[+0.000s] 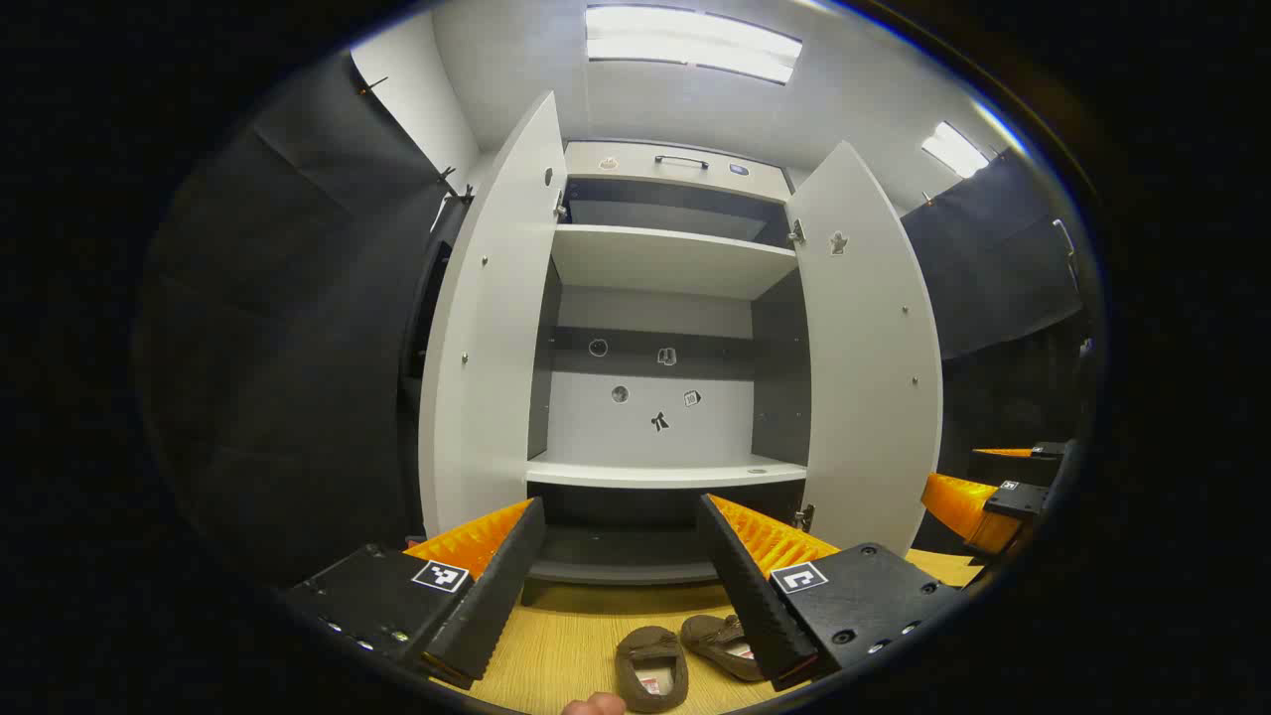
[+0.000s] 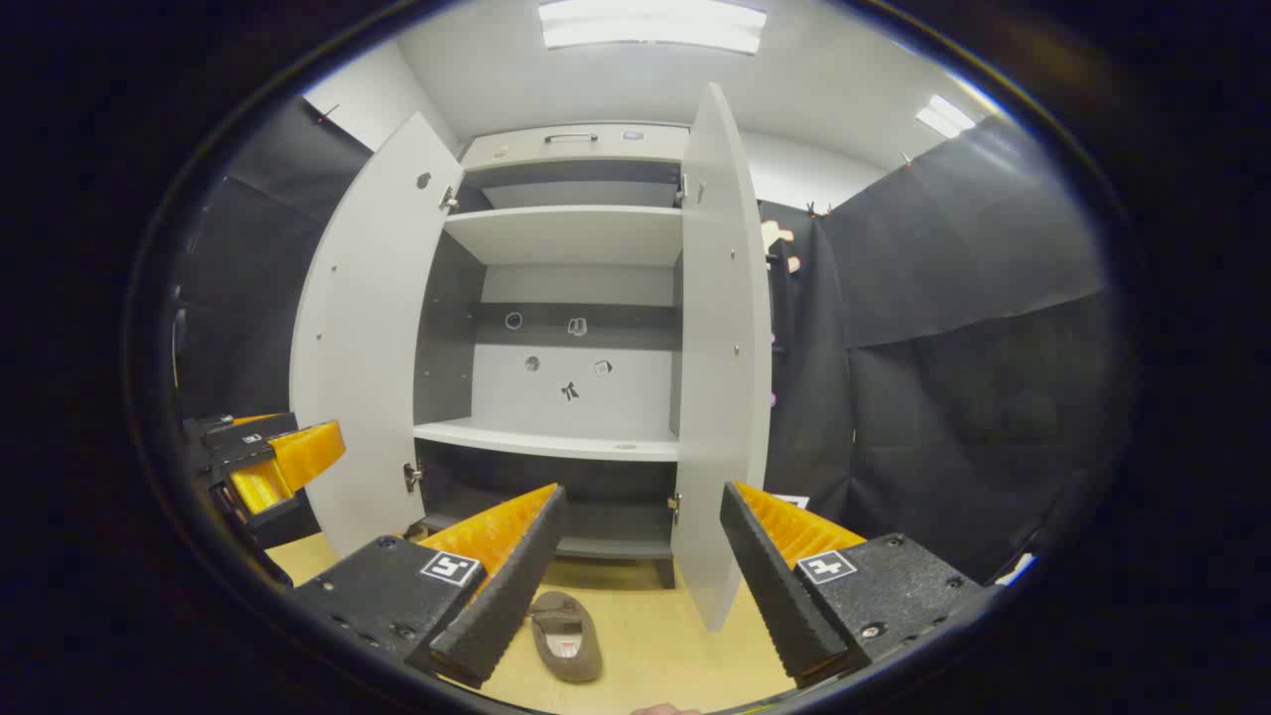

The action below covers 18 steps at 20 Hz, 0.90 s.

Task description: Grab one shoe with the right hand and put it into the shoe cabinet, grab the other shoe with the left hand and put it into the shoe cabinet; then close the right door with the right hand and the left door with the left hand.

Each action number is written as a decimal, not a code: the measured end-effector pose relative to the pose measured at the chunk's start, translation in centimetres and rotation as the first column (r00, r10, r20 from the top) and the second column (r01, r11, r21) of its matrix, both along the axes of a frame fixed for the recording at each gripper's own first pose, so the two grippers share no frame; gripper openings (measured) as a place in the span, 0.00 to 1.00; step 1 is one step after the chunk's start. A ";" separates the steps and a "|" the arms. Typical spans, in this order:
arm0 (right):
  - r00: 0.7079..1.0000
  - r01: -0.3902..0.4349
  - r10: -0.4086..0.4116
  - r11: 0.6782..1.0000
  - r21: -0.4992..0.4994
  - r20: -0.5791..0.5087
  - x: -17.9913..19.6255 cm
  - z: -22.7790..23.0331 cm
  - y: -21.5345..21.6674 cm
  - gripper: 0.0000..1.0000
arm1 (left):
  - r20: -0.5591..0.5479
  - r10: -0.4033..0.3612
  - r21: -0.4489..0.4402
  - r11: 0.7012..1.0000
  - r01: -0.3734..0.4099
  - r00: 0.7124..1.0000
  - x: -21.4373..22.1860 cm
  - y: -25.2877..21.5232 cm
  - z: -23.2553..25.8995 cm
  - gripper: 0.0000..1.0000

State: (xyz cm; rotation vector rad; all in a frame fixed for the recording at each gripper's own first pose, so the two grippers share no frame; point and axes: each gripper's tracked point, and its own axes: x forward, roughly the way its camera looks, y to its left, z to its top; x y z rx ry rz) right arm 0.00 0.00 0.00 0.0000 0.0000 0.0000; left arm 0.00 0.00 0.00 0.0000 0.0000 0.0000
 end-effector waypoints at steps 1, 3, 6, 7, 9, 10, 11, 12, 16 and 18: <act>1.000 -0.001 0.001 1.000 0.002 0.002 0.0 0.0 0.1 1.00 | 0.001 0.000 0.001 1.000 0.000 1.000 0.0 0.0 0.0 0.94; 1.000 -0.003 0.003 1.000 0.006 0.005 -0.1 0.2 0.0 1.00 | 0.003 0.000 -0.001 1.000 0.000 1.000 0.1 -0.1 0.1 0.94; 1.000 -0.006 0.006 1.000 0.002 0.004 -0.2 0.2 0.0 1.00 | 0.000 -0.003 -0.007 1.000 0.003 1.000 -0.1 -0.2 -0.1 0.94; 1.000 -0.006 0.006 1.000 0.000 0.001 -0.2 0.1 0.0 1.00 | 0.001 -0.006 -0.009 1.000 0.006 1.000 -0.1 -0.3 -0.1 0.94; 1.000 -0.005 0.005 1.000 0.002 0.000 -0.2 0.0 -0.1 1.00 | 0.002 -0.005 -0.008 1.000 0.005 1.000 0.0 -0.3 0.0 0.94; 1.000 -0.005 0.005 1.000 0.005 -0.003 -0.2 0.0 -0.1 1.00 | 0.002 -0.006 -0.007 1.000 0.006 1.000 0.0 -0.3 -0.1 0.94; 1.000 -0.005 0.005 1.000 0.007 -0.004 -0.2 -0.1 -0.2 1.00 | 0.001 -0.006 -0.006 1.000 0.006 1.000 0.0 -0.3 -0.1 0.94; 1.000 -0.006 0.006 1.000 0.008 -0.005 -0.1 -0.1 -0.2 1.00 | 0.000 -0.004 -0.005 1.000 0.004 1.000 0.0 -0.3 -0.1 0.95; 1.000 -0.011 0.011 1.000 0.013 -0.002 0.0 -0.3 -0.1 1.00 | -0.001 0.002 0.003 1.000 -0.002 1.000 0.1 -0.1 0.0 0.94; 1.000 -0.016 0.016 1.000 0.020 -0.006 0.0 -0.5 -0.1 1.00 | -0.005 0.004 0.004 1.000 -0.004 1.000 0.0 -0.1 -0.1 0.94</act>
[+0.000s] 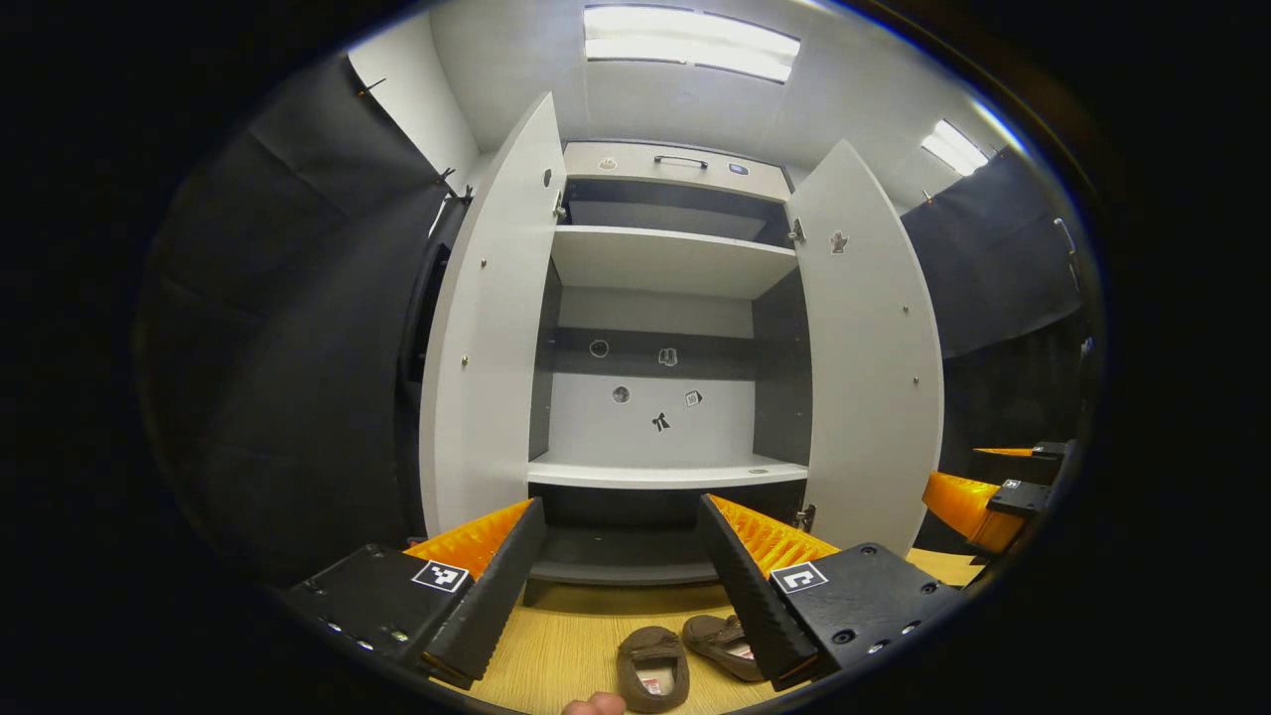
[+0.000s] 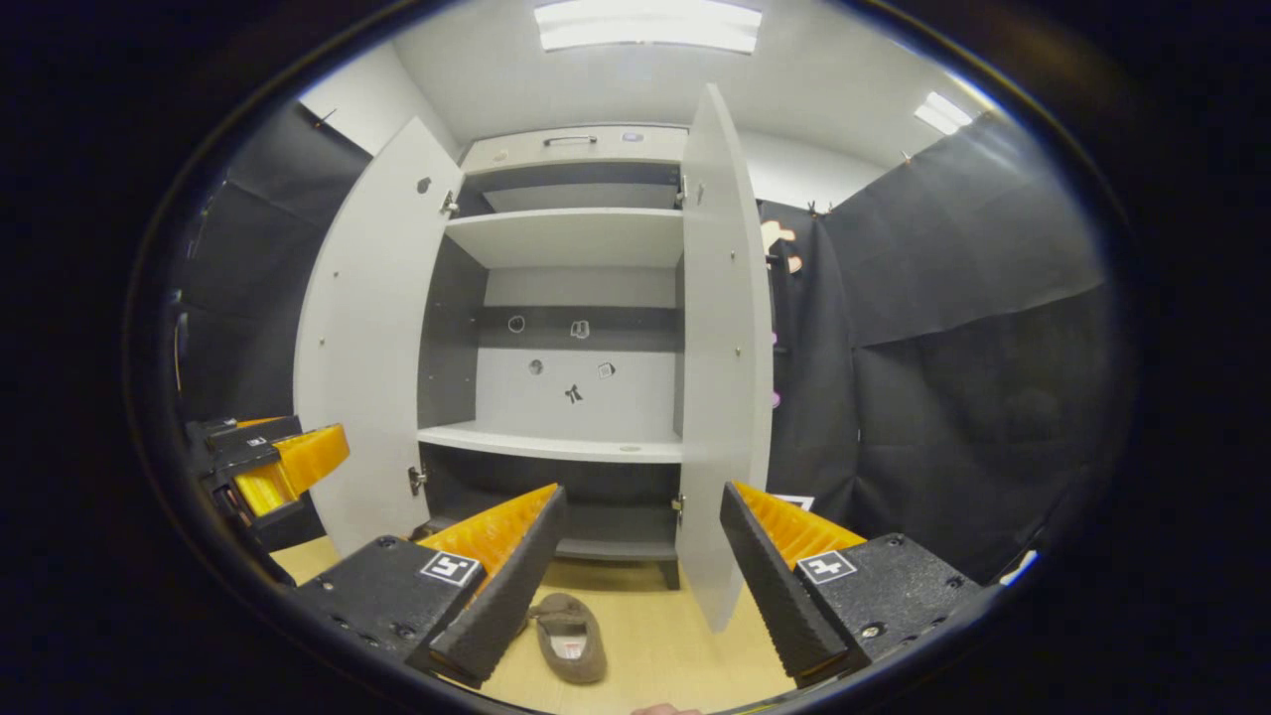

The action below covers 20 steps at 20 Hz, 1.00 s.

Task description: Grab one shoe with the right hand and put it into the shoe cabinet, grab the other shoe with the left hand and put it into the shoe cabinet; then close the right door with the right hand and the left door with the left hand.

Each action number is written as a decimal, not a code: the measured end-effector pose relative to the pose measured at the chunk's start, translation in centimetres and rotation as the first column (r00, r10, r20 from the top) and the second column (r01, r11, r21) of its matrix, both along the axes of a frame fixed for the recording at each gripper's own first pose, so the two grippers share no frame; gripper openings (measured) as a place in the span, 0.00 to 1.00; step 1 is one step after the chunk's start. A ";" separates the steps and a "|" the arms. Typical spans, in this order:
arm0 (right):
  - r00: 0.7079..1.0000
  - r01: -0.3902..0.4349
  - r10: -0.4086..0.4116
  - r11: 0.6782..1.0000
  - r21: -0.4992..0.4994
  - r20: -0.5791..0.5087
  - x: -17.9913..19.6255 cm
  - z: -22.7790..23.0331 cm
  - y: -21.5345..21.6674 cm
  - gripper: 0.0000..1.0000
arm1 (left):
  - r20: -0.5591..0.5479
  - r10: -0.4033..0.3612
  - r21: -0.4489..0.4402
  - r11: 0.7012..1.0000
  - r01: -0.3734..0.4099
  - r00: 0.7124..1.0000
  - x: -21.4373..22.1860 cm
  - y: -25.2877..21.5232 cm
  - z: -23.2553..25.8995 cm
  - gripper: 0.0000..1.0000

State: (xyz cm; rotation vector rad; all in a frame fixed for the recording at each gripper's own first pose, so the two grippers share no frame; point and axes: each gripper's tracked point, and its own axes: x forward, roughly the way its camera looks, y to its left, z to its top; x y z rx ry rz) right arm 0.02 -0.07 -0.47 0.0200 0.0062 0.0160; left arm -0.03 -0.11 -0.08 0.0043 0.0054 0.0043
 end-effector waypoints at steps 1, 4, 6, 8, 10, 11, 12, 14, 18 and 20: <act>1.000 -0.003 0.003 1.000 0.003 -0.003 0.0 -0.1 0.0 1.00 | -0.002 0.001 -0.001 1.000 -0.001 1.000 0.0 0.0 0.0 0.94; 1.000 -0.005 0.005 1.000 -0.003 -0.009 0.3 -0.3 -0.2 1.00 | -0.006 0.005 -0.003 1.000 -0.005 1.000 0.0 0.1 -0.1 0.94; 1.000 -0.007 0.007 1.000 -0.005 -0.011 0.3 -0.3 -0.1 0.99 | -0.003 0.008 0.000 1.000 -0.008 1.000 -0.2 0.2 -0.1 0.94; 1.000 -0.013 0.013 1.000 -0.006 -0.012 0.3 -0.3 0.1 1.00 | -0.004 0.014 0.004 1.000 -0.014 1.000 -0.2 0.4 -0.1 0.94; 0.999 -0.026 0.026 1.000 -0.016 -0.024 0.4 -0.8 0.5 1.00 | -0.006 0.017 0.001 1.000 -0.017 1.000 -0.3 0.5 0.0 0.94; 0.999 -0.036 0.035 0.999 -0.020 -0.032 0.6 -1.0 0.9 1.00 | -0.007 0.020 0.002 1.000 -0.020 1.000 -0.4 0.6 -0.1 0.94; 0.998 -0.045 0.045 0.999 -0.022 -0.037 0.7 -1.1 1.2 1.00 | -0.007 0.023 0.003 1.000 -0.023 1.000 -0.4 0.7 -0.1 0.94; 0.997 -0.062 0.061 0.998 -0.026 -0.039 1.0 -1.1 1.7 1.00 | -0.006 0.029 0.005 1.000 -0.029 1.000 -0.4 0.9 0.0 0.94; 0.993 -0.108 0.106 0.993 -0.055 -0.048 2.3 -1.7 3.3 1.00 | -0.007 0.039 0.010 0.999 -0.039 0.999 -0.9 1.4 -0.1 0.94; 0.987 -0.146 0.142 0.988 -0.052 -0.082 3.0 -2.7 4.6 1.00 | -0.001 0.045 0.009 0.999 -0.045 0.999 -1.1 1.6 0.1 0.94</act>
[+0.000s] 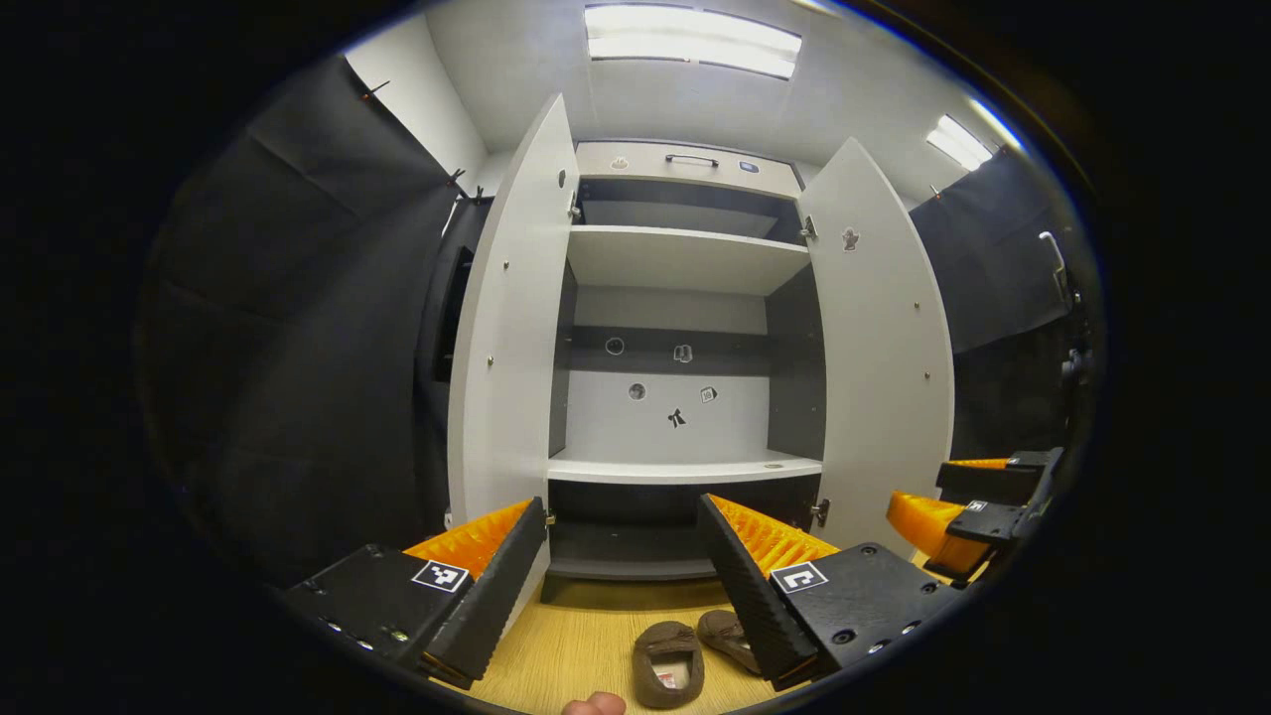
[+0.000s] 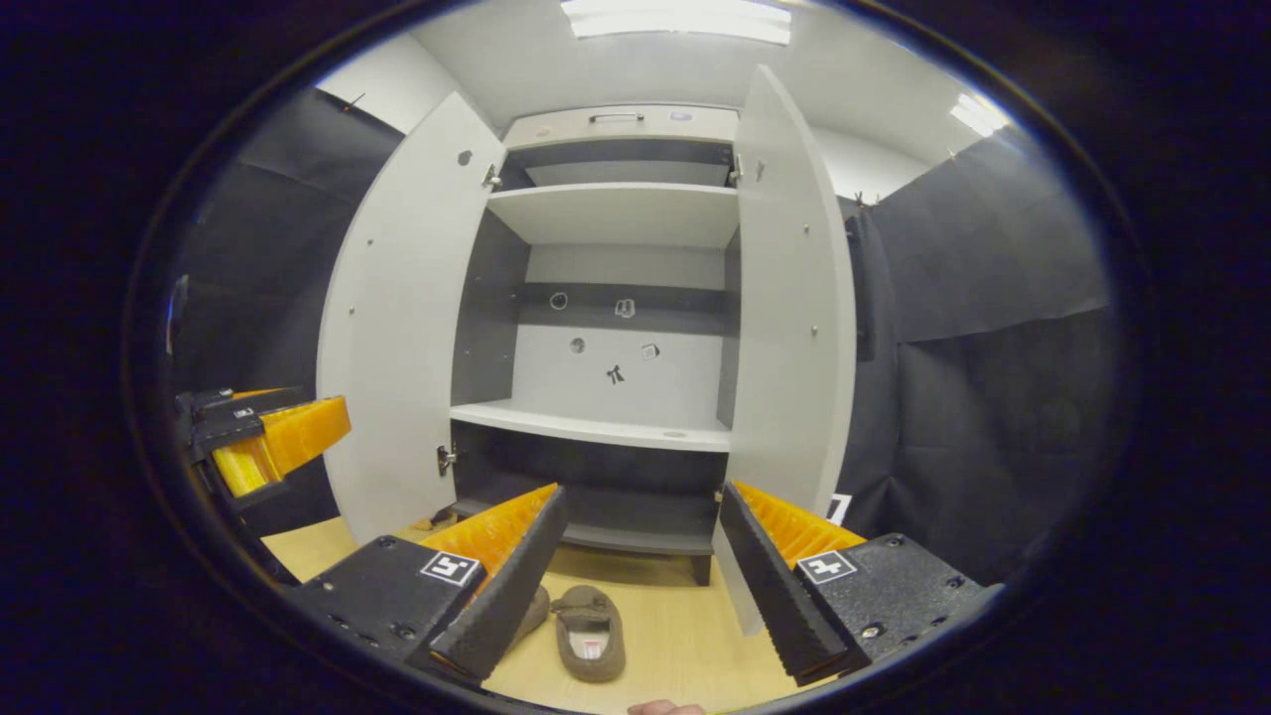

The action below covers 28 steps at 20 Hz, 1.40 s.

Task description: Grab one shoe with the right hand and put it into the shoe cabinet, grab the other shoe with the left hand and put it into the shoe cabinet; then close the right door with the right hand and the left door with the left hand.

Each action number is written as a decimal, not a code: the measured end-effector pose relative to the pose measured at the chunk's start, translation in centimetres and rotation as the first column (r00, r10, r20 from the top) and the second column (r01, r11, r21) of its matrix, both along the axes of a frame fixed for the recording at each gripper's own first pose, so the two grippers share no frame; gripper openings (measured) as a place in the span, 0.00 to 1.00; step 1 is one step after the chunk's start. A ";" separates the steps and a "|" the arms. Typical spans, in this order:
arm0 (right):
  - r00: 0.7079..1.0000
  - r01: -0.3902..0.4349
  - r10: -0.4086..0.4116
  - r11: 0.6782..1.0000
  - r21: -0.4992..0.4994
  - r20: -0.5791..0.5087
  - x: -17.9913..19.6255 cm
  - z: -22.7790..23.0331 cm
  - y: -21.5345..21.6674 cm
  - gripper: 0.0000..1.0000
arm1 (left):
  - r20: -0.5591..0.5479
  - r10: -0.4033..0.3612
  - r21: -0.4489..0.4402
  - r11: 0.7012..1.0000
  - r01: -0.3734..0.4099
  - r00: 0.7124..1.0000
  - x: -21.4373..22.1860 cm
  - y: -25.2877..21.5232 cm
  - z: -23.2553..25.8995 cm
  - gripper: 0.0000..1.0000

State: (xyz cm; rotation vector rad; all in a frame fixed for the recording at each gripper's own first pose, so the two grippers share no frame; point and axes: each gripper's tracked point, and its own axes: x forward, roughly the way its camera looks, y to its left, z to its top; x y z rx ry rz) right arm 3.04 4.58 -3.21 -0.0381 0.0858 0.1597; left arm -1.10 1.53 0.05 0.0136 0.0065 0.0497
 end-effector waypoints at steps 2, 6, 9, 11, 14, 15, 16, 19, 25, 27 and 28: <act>0.999 -0.030 0.030 1.000 0.005 -0.036 1.0 -1.2 1.1 1.00 | -0.001 0.004 -0.002 1.000 -0.004 1.000 -0.2 0.2 0.0 0.94; 0.993 -0.066 0.063 0.997 -0.031 -0.100 2.6 -5.0 3.0 1.00 | -0.007 0.020 0.000 1.000 -0.020 1.000 -0.7 0.8 -0.1 0.94; 0.976 -0.126 0.110 0.989 -0.074 -0.189 3.3 -9.8 5.0 1.00 | -0.010 0.030 -0.002 1.000 -0.030 1.000 -0.9 1.2 -0.1 0.94; 0.947 -0.172 0.139 0.981 -0.093 -0.290 3.5 -14.3 6.2 1.00 | -0.012 0.033 -0.002 0.999 -0.033 0.999 -1.1 1.4 -0.1 0.94; 0.884 -0.220 0.152 0.970 -0.107 -0.443 3.4 -21.3 7.4 0.95 | -0.012 0.045 0.000 0.999 -0.045 0.999 -1.3 1.9 -0.1 0.94; 0.861 -0.224 0.146 0.969 -0.107 -0.487 3.2 -23.4 7.4 0.80 | -0.014 0.048 -0.001 0.999 -0.048 0.999 -1.3 2.1 -0.2 0.94; 0.838 -0.224 0.136 0.969 -0.107 -0.528 3.1 -25.2 7.4 0.76 | -0.017 0.052 -0.001 0.999 -0.052 0.998 -1.4 2.3 -0.2 0.94; 0.791 -0.216 0.111 0.971 -0.105 -0.602 3.8 -28.9 7.0 0.75 | -0.025 0.067 0.001 0.998 -0.067 0.997 -1.7 2.9 -0.4 0.94; 0.772 -0.178 0.060 0.976 -0.123 -0.633 7.4 -31.9 7.0 0.56 | -0.051 0.081 0.015 0.997 -0.081 0.995 -1.9 3.5 -1.1 0.95; 0.774 -0.170 0.051 0.977 -0.129 -0.630 8.1 -32.3 6.7 0.38 | -0.056 0.078 0.014 0.997 -0.077 0.995 -1.7 3.3 -1.3 0.95; 0.779 -0.176 0.046 0.973 -0.147 -0.625 8.4 -32.6 6.7 0.35 | -0.057 0.075 0.013 0.997 -0.074 0.996 -1.5 3.3 -1.4 0.95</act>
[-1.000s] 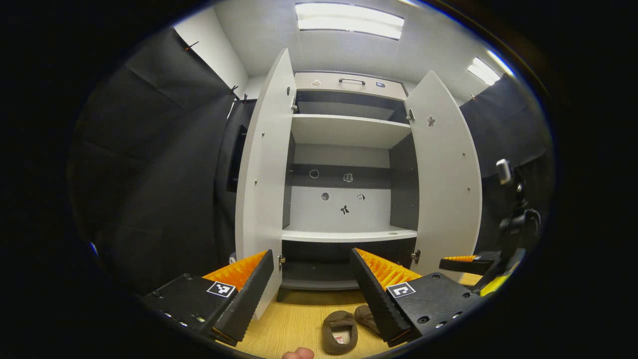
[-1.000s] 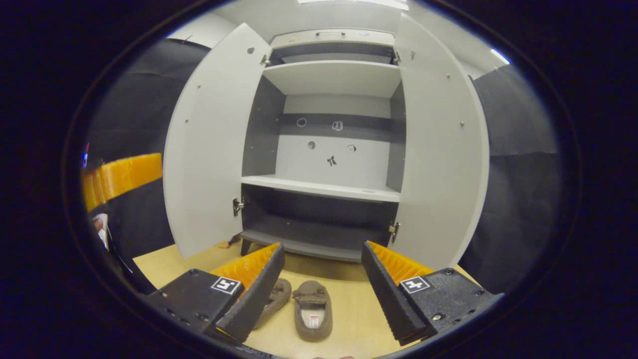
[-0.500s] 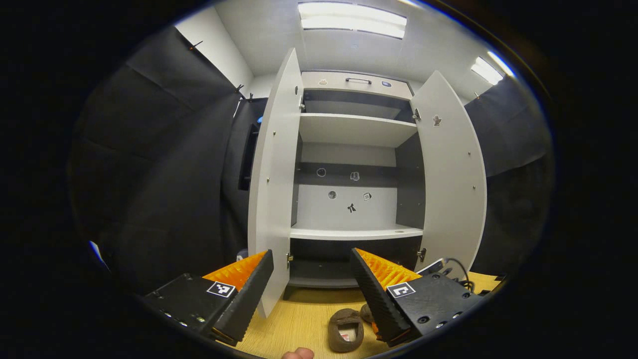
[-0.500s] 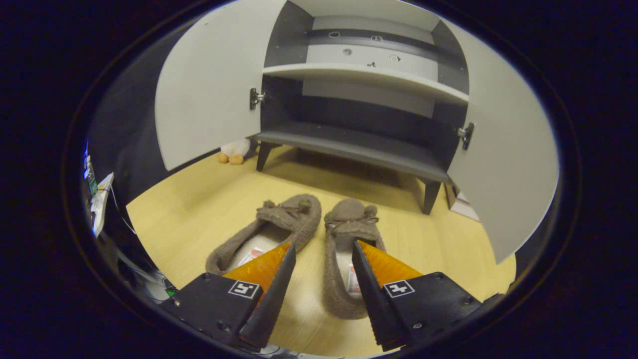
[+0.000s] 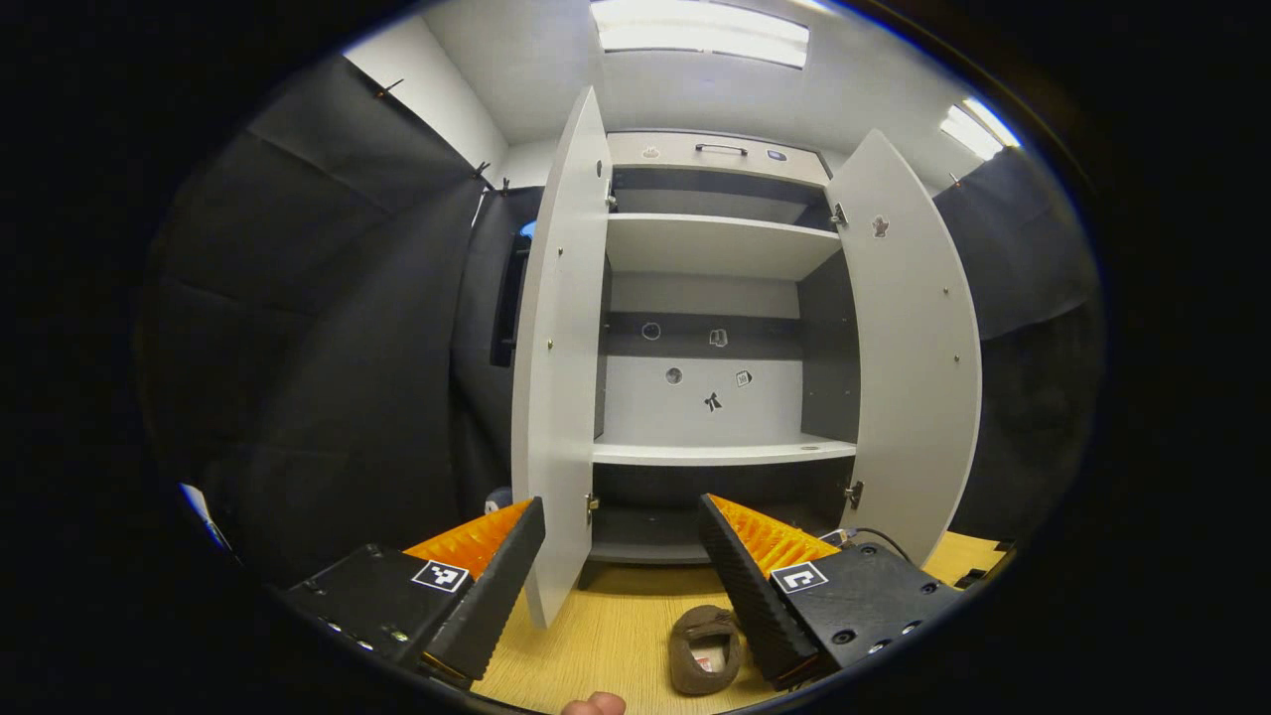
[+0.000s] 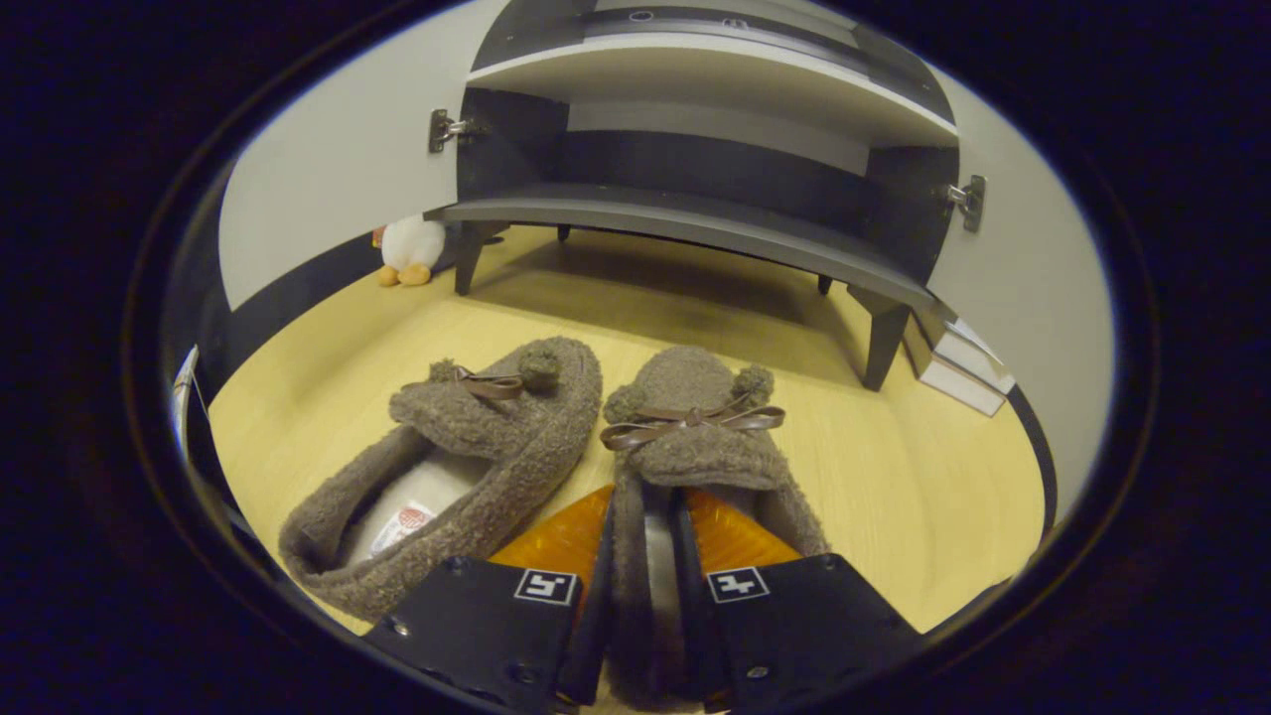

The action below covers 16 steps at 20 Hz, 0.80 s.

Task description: Grab one shoe with the right hand and put it into the shoe cabinet, grab the other shoe with the left hand and put it into the shoe cabinet; then close the right door with the right hand and the left door with the left hand.

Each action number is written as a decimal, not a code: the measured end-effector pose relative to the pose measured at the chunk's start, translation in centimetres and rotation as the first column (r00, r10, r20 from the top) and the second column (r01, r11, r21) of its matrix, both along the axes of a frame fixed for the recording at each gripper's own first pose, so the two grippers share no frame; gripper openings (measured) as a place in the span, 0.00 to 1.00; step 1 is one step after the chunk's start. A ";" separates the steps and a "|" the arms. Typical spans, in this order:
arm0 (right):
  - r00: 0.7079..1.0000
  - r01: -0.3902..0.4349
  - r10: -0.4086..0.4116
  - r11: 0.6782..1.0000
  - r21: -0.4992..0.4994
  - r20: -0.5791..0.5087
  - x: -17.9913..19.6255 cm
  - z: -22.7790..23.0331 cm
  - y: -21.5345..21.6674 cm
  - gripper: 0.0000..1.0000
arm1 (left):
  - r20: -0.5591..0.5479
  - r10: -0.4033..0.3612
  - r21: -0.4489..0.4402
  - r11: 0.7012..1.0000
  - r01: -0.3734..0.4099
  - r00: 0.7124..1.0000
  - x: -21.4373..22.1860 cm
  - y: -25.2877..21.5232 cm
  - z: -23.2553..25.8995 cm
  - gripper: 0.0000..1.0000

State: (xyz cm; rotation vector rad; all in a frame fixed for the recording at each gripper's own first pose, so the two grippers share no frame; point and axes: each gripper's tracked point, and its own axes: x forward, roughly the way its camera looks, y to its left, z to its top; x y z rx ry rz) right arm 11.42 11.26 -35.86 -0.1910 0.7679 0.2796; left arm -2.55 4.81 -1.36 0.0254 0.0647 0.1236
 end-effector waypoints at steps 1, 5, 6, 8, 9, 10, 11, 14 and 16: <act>1.000 -0.026 0.026 1.000 0.003 0.012 -0.2 0.3 0.1 0.28 | -0.001 -0.005 -0.002 1.000 0.005 1.000 0.1 -0.2 -0.2 0.95; 0.990 -0.019 0.015 0.999 0.032 0.139 0.8 3.6 -0.8 0.06 | -0.002 -0.031 -0.004 1.000 0.031 1.000 0.4 -1.1 -0.4 0.94; 0.983 -0.007 -0.004 0.998 0.059 0.186 1.2 5.6 -1.1 0.06 | 0.000 -0.035 -0.003 0.999 0.035 0.999 0.4 -1.2 -0.5 0.94; 0.964 -0.009 -0.020 0.994 0.105 0.265 1.5 11.2 -1.5 0.06 | -0.005 -0.045 -0.009 0.999 0.045 0.999 0.6 -1.5 -1.0 0.95; 0.951 -0.017 -0.017 0.994 0.106 0.310 2.0 14.5 -1.9 0.06 | -0.009 -0.051 -0.014 0.999 0.051 0.999 0.7 -1.7 -1.3 0.95; 0.940 -0.031 -0.011 0.993 0.118 0.340 2.6 17.2 -1.6 0.06 | -0.013 -0.055 -0.019 0.998 0.055 0.998 0.8 -1.9 -1.5 0.95; 0.933 -0.048 -0.001 0.990 0.129 0.359 3.3 19.8 -1.2 0.06 | -0.013 -0.058 -0.025 0.998 0.057 0.998 0.9 -2.0 -1.7 0.95; 0.915 -0.065 0.003 0.988 0.139 0.404 7.0 27.4 -0.8 0.06 | -0.011 -0.066 -0.038 0.997 0.065 0.998 1.5 -2.1 -2.0 0.94; 0.915 -0.059 0.006 0.991 0.120 0.404 10.8 30.8 -0.4 0.06 | -0.012 -0.059 -0.030 0.998 0.058 0.998 1.6 -1.8 -2.0 0.94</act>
